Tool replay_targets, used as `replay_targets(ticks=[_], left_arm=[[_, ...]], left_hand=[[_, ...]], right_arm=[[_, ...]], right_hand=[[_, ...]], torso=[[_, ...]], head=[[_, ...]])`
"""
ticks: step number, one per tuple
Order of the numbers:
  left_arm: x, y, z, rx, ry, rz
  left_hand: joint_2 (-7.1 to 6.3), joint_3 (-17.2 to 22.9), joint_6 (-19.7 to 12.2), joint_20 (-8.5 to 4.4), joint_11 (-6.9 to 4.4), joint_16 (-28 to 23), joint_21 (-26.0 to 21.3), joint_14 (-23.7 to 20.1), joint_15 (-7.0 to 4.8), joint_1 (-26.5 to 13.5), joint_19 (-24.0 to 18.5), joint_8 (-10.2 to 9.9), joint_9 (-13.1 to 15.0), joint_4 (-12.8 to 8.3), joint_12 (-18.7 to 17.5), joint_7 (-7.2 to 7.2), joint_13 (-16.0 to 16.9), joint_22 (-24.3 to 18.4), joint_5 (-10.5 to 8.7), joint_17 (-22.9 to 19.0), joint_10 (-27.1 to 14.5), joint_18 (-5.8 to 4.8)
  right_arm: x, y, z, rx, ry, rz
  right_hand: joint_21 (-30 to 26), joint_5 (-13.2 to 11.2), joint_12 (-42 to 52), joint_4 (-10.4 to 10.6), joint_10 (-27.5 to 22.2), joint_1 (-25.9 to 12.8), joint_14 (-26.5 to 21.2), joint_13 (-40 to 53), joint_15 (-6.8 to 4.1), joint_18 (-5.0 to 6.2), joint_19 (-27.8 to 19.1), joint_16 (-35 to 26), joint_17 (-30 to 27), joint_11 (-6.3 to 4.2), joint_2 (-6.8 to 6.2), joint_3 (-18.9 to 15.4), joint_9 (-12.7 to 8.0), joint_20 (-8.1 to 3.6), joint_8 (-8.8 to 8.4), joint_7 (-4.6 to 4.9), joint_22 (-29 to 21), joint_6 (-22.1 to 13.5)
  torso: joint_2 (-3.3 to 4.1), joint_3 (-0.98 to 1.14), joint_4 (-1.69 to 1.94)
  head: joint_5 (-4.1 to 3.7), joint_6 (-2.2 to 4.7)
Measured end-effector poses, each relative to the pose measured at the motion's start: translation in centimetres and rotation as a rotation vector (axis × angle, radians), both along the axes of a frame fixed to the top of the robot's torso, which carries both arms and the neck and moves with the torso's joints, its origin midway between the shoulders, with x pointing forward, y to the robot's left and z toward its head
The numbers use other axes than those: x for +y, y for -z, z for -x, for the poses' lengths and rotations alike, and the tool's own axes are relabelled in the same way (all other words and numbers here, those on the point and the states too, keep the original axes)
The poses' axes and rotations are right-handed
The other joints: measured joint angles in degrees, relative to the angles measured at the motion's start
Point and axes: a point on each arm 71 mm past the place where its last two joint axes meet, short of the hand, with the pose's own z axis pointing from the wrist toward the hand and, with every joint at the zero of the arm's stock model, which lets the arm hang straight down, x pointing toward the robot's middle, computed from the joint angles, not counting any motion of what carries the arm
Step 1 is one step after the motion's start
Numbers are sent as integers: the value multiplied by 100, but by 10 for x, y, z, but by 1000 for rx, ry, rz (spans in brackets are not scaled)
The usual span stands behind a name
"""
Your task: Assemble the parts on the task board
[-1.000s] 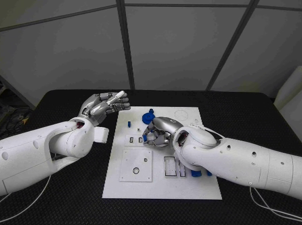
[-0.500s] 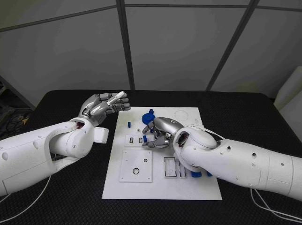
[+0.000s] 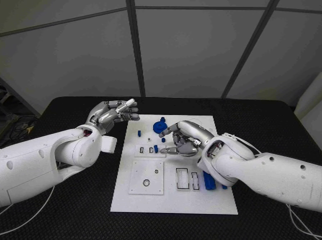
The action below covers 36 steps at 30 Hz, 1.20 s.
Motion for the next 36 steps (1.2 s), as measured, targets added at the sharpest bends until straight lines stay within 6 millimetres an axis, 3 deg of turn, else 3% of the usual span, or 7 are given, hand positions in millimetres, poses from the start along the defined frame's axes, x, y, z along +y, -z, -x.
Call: replay_targets(ticks=[9, 13, 19, 21, 22, 27, 36], left_arm=[[-1, 11, 0, 69, 117, -244], [-9, 17, -1, 122, 198, -412], [-30, 23, -10, 218, 300, -646], [-35, 24, -13, 246, 319, -712], [-38, 24, -14, 259, 328, -748], [-54, 25, -20, 291, 361, -925], [-68, 29, -27, 320, 369, -1108]], left_hand=[[77, -348, 709, -471, -452, 704, 637, 1205, -491, -315, 922, 266, 229, 222, 337, -422, 210, 278, -105, 620, 1161, 1], [27, -603, 834, -690, -610, 1965, 1147, 1238, -678, -560, 1275, 439, 574, 445, 706, -552, 749, 578, -194, 1666, 1415, 0], [-43, -906, 702, -889, -785, 5663, 2637, 1245, -849, -762, 1593, 1005, 1677, 943, 2161, -720, 2829, 2036, -495, 5391, 1442, -7], [-56, -943, 611, -943, -825, 6355, 3330, 1239, -881, -774, 1778, 1226, 2128, 1057, 2941, -764, 3833, 2895, -600, 6150, 1482, -503], [-56, -944, 551, -968, -825, 6582, 3575, 1239, -881, -774, 1818, 1298, 2327, 1107, 3180, -763, 4186, 3213, -600, 6409, 1482, -490], [-58, -947, 380, -953, -852, 6912, 4043, 1239, -881, -772, 1803, 1414, 2976, 1266, 3392, -775, 4907, 3798, -600, 6730, 1387, -479], [-80, -994, 380, -946, -852, 7045, 4255, 1259, -900, -750, 1796, 1414, 3250, 1312, 3545, -774, 5282, 4138, -600, 6731, 1387, -439]], right_arm=[[-47, -42, -14, 27, 54, -142], [-64, -52, -25, 45, 105, -186], [-82, -56, -33, 67, 155, -220], [-84, -56, -34, 72, 162, -226], [-85, -56, -34, 74, 165, -228], [-87, -57, -36, 80, 174, -236], [-88, -57, -38, 82, 180, -239]], right_hand=[[-205, 58, -127, -26, -58, 64, 0, -137, 0, 0, 0, -119, -84, -18, 66, 38, 7, 0, 13, -51, 0, 171], [-237, 110, -127, -26, -58, 72, 0, -159, 0, 0, 0, -154, -122, -18, 74, 38, 7, 0, 13, -42, 0, 199], [-324, 138, -200, -26, -79, 72, 0, -217, 0, 56, 0, -244, -218, -39, 74, 38, 7, 0, 13, -42, 0, 199], [-326, 138, -200, -26, -79, 72, 0, -225, 0, 92, 0, -252, -239, -39, 74, 38, 7, 0, 12, -42, 0, 198], [-326, 138, -200, -26, -79, 72, 0, -225, 0, 91, 0, -252, -240, -39, 74, 38, 7, 0, 12, -42, 0, 199], [-326, 138, -200, -26, -79, 72, 0, -233, 0, 91, 0, -252, -240, -39, 74, 38, -5, 0, 12, -42, 0, 199], [-326, 138, -200, -26, -79, 72, 0, -232, 0, 91, 0, -252, -240, -39, 74, 38, -5, -1, 12, -42, 0, 199]], torso=[[-136, 46, -41], [-212, 71, -64], [-322, 105, -71], [-347, 114, -71], [-366, 120, -71], [-413, 140, -79], [-431, 148, -87]], head=[[95, -25], [146, -57], [199, -124], [208, -145], [216, -157], [248, -169], [278, -183]])
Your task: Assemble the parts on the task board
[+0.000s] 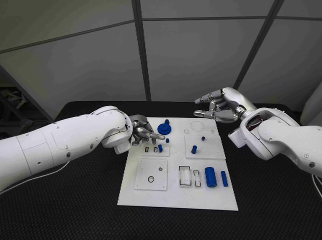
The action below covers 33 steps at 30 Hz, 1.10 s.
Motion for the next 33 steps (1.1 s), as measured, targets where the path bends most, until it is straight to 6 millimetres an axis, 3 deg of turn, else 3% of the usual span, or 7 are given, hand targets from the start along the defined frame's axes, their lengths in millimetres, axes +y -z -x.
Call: replay_targets(ticks=[15, 33], left_arm=[[-12, 5, -1, 28, 19, -101], [-23, 5, 0, 45, 46, -123]], left_hand=[[19, -9, -21, -32, -1, 300, 377, -20, -20, -19, 196, -26, 335, 9, 309, -21, 544, 579, 0, -1, 85, -3], [2, -9, -20, -12, -2, 357, 438, -20, -20, -47, 216, -45, 469, 9, 376, -21, 741, 700, 0, -2, 126, -4]], right_arm=[[1, 0, -1, 2, 2, 3], [4, 1, -2, 5, 1, 7]], right_hand=[[0, 21, 0, 16, 0, 0, 0, 0, 0, -1, 0, 0, 1, 0, 0, -16, -5, 0, 0, 0, 0, 0], [0, 21, 1, 15, 0, 0, 0, 1, 0, -2, 0, -25, -4, 0, 0, -17, -4, 0, 0, 0, 0, 0]], torso=[[25, -16, 0], [31, -20, 0]], head=[[1, -66], [-9, -132]])
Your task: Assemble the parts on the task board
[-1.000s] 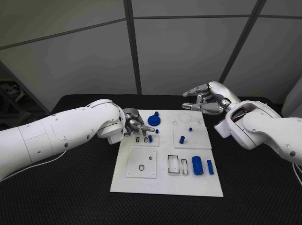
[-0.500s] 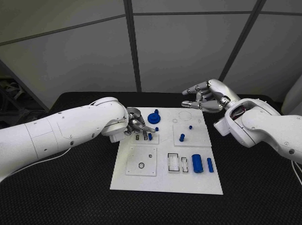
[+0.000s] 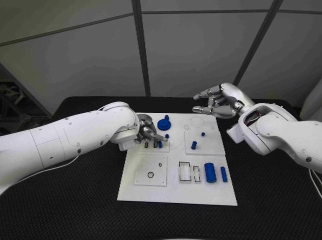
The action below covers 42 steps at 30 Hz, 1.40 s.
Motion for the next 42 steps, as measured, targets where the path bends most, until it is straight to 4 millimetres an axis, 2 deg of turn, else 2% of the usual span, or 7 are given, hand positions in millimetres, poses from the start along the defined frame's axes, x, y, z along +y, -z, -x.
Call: replay_targets(ticks=[17, 27, 28, 31, 34, 38, 42], left_arm=[[-4, 0, 0, 8, 12, -14], [-6, 0, 1, 18, 21, -24], [-6, 0, 1, 19, 22, -24], [-6, 0, 1, 19, 23, -25], [-7, -1, 1, 18, 24, -24], [-7, -3, 0, 10, 24, -18], [-6, -3, 1, 7, 23, -11]], left_hand=[[67, 96, 0, 0, -16, 21, 40, 0, 0, 206, 0, -58, 213, -96, 56, 0, 224, 60, 0, -1, 25, 0], [149, 266, 0, 0, -41, 65, 90, 2, -2, 470, -1, -107, 389, -267, 105, 0, 414, 132, 117, -1, 82, -1], [167, 282, 0, 0, -41, 65, 91, 18, -18, 493, -1, -113, 406, -283, 105, 0, 429, 137, 177, -1, 82, -1], [182, 303, -20, 0, -47, 65, 91, 21, -21, 592, -1, -156, 454, -336, 105, -21, 475, 160, 513, -1, 88, -1], [229, 381, -20, -21, -60, 88, 90, 0, -41, 719, -22, -213, 496, -415, 103, -21, 513, 173, 727, -1, 103, -1], [351, 564, -63, -31, -62, 88, 117, -1, -38, 1006, -32, -329, 516, -629, 59, -59, 562, 188, 1252, -1, 123, -1], [354, 569, -83, -42, -73, 88, 117, 21, -45, 1145, -43, -374, 603, -633, 102, -39, 662, 208, 1841, -1, 174, -2]], right_arm=[[0, 0, 0, 4, 0, 12], [0, 1, 1, 7, -1, 19], [0, 1, 1, 7, -1, 19], [0, 1, 1, 8, -1, 21], [0, 1, 1, 9, -1, 22], [0, 1, 1, 10, -1, 23], [1, 1, 0, 10, -1, 24]], right_hand=[[0, 0, 0, 0, 0, 0, 0, 14, 0, -1, 0, 0, -7, 0, 0, 0, 0, 0, 0, 0, 0, 0], [0, 0, 0, 0, 0, 0, 0, 20, 0, -1, 0, 0, -12, 0, 0, 0, 1, 0, 0, 0, 0, 0], [0, 0, 6, 0, 0, 0, 0, 24, 0, -1, 0, 0, -12, 0, 0, 0, 1, 0, 0, 0, 0, 0], [0, 0, 33, 0, 0, 0, 0, 35, 0, 0, 0, 0, -12, 0, 0, 0, 1, 0, 0, 0, 0, 0], [0, 19, 33, 0, 7, 0, 0, 44, 0, -1, 0, 0, -12, -6, 0, 0, 1, 0, 0, -13, 0, 13], [0, 20, 33, 0, 22, 0, 0, 45, 0, 0, 0, 0, -11, -21, 0, 0, 1, 0, 0, -20, 0, 20], [-22, 20, 72, 0, 22, 0, 0, 58, 0, -1, 0, 0, -12, -21, 0, 0, 1, 0, 0, -20, 0, 20]], torso=[[3, -2, 0], [2, -1, 0], [2, -1, 0], [2, -2, 0], [2, -3, 0], [2, -3, 2], [4, -5, 3]], head=[[-7, -55], [-21, -73], [-24, -74], [-29, -75], [-30, -79], [-30, -85], [-29, -87]])
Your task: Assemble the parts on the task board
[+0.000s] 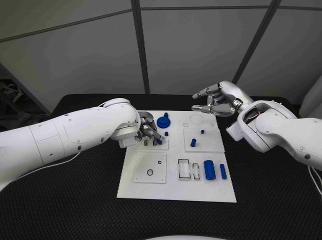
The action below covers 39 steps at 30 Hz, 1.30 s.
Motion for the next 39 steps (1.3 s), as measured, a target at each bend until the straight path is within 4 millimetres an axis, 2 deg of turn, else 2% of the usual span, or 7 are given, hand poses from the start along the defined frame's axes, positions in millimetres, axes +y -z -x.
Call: replay_targets(ticks=[3, 6, 23, 39], left_arm=[[1, 1, 2, 0, 1, 7], [2, 1, 5, 1, 1, 13], [16, -6, 14, -41, -30, 58], [17, -5, 16, -121, -26, 26]], left_hand=[[-22, 0, -1, 0, -7, 4, 0, -14, -14, 23, 0, -4, 87, 0, 10, 1, 52, 19, 246, 0, 11, 0], [-45, 0, -10, 0, -7, 21, 0, -15, -14, 45, 0, -18, 142, 0, 32, 10, 85, 24, 340, 0, 13, 0], [-90, 0, 14, 0, 4, 67, 21, -11, -8, 105, 0, -60, 265, 0, 82, -12, 181, 99, 529, 0, 80, 0], [-104, 26, 34, 1, 8, 89, 44, -10, -3, 118, 0, -89, 312, 26, 82, 8, 211, 147, 582, 0, 88, 0]], right_arm=[[0, 0, -1, 1, 1, 1], [-1, 1, -1, 2, 2, 3], [-2, 2, -3, 8, 2, 9], [-2, 2, -3, 10, -4, 14]], right_hand=[[0, 0, 6, 0, 0, 0, 0, 6, 0, 0, 0, 0, -4, 0, 0, 0, 0, 0, 0, 0, 0, 0], [0, 0, 6, 0, 0, 0, 0, 6, 0, 0, 0, 0, -4, 0, 0, 0, -4, 0, 0, 0, 0, 0], [0, -1, 6, 0, 0, 0, 0, 12, 0, 0, 0, -22, -4, 0, 0, 0, -4, 0, 0, 0, 0, 0], [0, -2, 6, 0, 0, 0, 0, 11, 0, -1, 0, -21, -4, 1, 0, 0, -4, 0, 0, 0, 0, 0]], torso=[[0, -2, 2], [1, -1, 6], [0, 9, 14], [11, 1, -4]], head=[[4, 0], [12, -4], [79, -4], [109, -5]])
